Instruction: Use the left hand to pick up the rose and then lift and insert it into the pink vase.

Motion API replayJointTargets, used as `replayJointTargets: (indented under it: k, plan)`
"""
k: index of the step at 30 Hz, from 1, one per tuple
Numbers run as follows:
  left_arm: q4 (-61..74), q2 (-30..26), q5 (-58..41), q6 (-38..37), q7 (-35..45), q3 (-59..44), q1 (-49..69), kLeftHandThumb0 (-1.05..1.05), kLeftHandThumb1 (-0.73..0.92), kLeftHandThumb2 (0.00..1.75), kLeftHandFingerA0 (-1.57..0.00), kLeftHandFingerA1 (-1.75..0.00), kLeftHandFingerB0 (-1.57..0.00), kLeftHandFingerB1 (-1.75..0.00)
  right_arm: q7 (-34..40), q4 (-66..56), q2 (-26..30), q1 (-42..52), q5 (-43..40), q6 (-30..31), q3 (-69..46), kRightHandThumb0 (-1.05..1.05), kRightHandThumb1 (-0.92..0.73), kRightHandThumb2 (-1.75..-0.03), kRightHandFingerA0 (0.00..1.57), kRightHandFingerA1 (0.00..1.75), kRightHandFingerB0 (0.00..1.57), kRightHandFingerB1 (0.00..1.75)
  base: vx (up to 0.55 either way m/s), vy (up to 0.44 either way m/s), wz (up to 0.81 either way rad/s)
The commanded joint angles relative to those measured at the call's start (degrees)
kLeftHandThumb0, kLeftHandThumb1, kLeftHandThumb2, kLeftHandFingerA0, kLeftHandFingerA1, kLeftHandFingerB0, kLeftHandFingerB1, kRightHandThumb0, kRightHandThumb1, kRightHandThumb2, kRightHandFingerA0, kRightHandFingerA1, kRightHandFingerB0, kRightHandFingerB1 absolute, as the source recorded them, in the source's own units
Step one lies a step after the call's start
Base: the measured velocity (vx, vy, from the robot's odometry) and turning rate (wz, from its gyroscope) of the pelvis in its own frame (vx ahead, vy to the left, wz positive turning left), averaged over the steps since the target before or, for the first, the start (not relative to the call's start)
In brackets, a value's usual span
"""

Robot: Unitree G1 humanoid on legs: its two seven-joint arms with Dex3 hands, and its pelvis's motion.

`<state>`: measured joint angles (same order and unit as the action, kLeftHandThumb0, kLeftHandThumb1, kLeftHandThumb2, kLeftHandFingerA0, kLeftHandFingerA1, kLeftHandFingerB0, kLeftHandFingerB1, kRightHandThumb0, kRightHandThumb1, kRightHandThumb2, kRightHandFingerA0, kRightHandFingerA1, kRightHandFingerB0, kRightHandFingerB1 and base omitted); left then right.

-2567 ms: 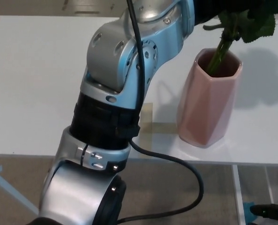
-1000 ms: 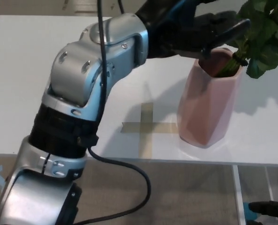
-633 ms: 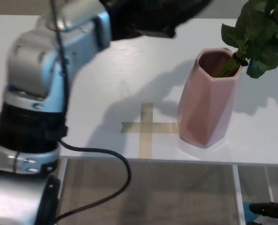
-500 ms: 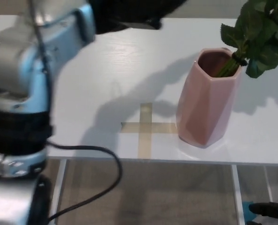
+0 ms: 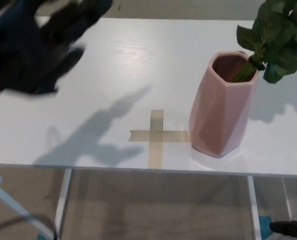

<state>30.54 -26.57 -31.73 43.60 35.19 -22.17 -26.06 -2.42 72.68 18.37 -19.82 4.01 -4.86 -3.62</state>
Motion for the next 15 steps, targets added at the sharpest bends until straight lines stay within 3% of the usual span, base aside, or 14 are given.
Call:
replayJointTargets:
  k: [1, 2, 5, 6, 7, 10, 11, 12, 15]
  plan:
    - [10.8, -0.2, -3.6, -11.1, 8.2, -8.8, 18.3, -0.88, 0.51, 0.61, 0.0, -0.22, 0.0, -0.17, 1.7, 0.6, -0.2, 2.1, 0.4, -0.5, -0.2, -0.29, -0.59, -0.57, 0.62, 0.48, 0.54, 0.43, 0.0, 0.0, 0.0]
    - [13.6, 1.6, -4.1, -12.4, 9.7, -12.0, 25.4, -0.88, 0.51, 0.61, 0.0, -0.22, 0.0, -0.17, 1.9, 0.6, -0.3, 2.3, 0.6, -0.6, 0.0, -0.29, -0.59, -0.57, 0.62, 0.48, 0.54, 0.43, 0.0, 0.0, 0.0]
    - [14.3, 1.7, -4.7, -13.5, 9.7, -12.6, 27.9, -0.88, 0.51, 0.61, 0.0, -0.22, 0.0, -0.17, 1.9, 0.6, -0.3, 2.3, 0.6, -0.6, 0.0, -0.29, -0.59, -0.57, 0.62, 0.48, 0.54, 0.43, 0.0, 0.0, 0.0]
    - [12.0, 4.2, -2.1, -18.3, 15.9, -15.2, 40.0, -0.74, 0.47, 0.84, 0.0, -0.36, -0.12, -0.39, 2.5, 0.5, -0.1, 2.3, 0.7, -0.4, 0.0, -0.31, -0.59, -0.57, 0.6, 0.47, 0.54, 0.43, 0.0, 0.0, 0.0]
    - [11.0, 5.2, -1.2, -20.6, 18.5, -16.3, 45.3, -0.74, 0.47, 0.84, 0.0, -0.36, -0.12, -0.39, 2.7, 0.5, 0.0, 2.3, 0.7, -0.3, 0.0, -0.31, -0.59, -0.57, 0.6, 0.47, 0.54, 0.43, 0.0, 0.0, 0.0]
    - [10.9, 4.9, -1.6, -21.6, 18.2, -16.0, 46.2, -0.74, 0.47, 0.84, 0.0, -0.36, -0.12, -0.39, 2.8, 0.4, 0.0, 2.3, 0.7, -0.3, 0.0, -0.31, -0.59, -0.57, 0.6, 0.47, 0.54, 0.43, 0.0, 0.0, 0.0]
    - [5.5, 6.8, -0.1, -24.8, 20.5, -16.8, 51.3, -0.71, 0.52, 0.56, -0.22, -0.32, -0.21, -0.28, 3.0, 0.7, -0.2, 2.5, 0.6, -0.3, -0.2, -0.3, -0.59, -0.57, 0.59, 0.47, 0.55, 0.44, 0.0, 0.0, 0.0]
    - [1.9, 7.6, 1.0, -27.1, 21.7, -16.9, 54.1, -0.32, 0.2, 0.85, -0.09, -0.51, -0.08, -0.49, 3.2, 0.8, -0.3, 2.6, 0.4, -0.2, -0.3, -0.3, -0.59, -0.57, 0.59, 0.47, 0.55, 0.44, 0.0, 0.0, 0.0]
    - [-0.3, 7.6, 1.6, -29.2, 21.8, -16.5, 55.5, -0.32, 0.2, 0.85, -0.09, -0.51, -0.08, -0.49, 3.2, 0.8, -0.3, 2.5, 0.3, -0.1, -0.5, -0.3, -0.59, -0.57, 0.59, 0.47, 0.55, 0.44, 0.0, 0.0, 0.0]
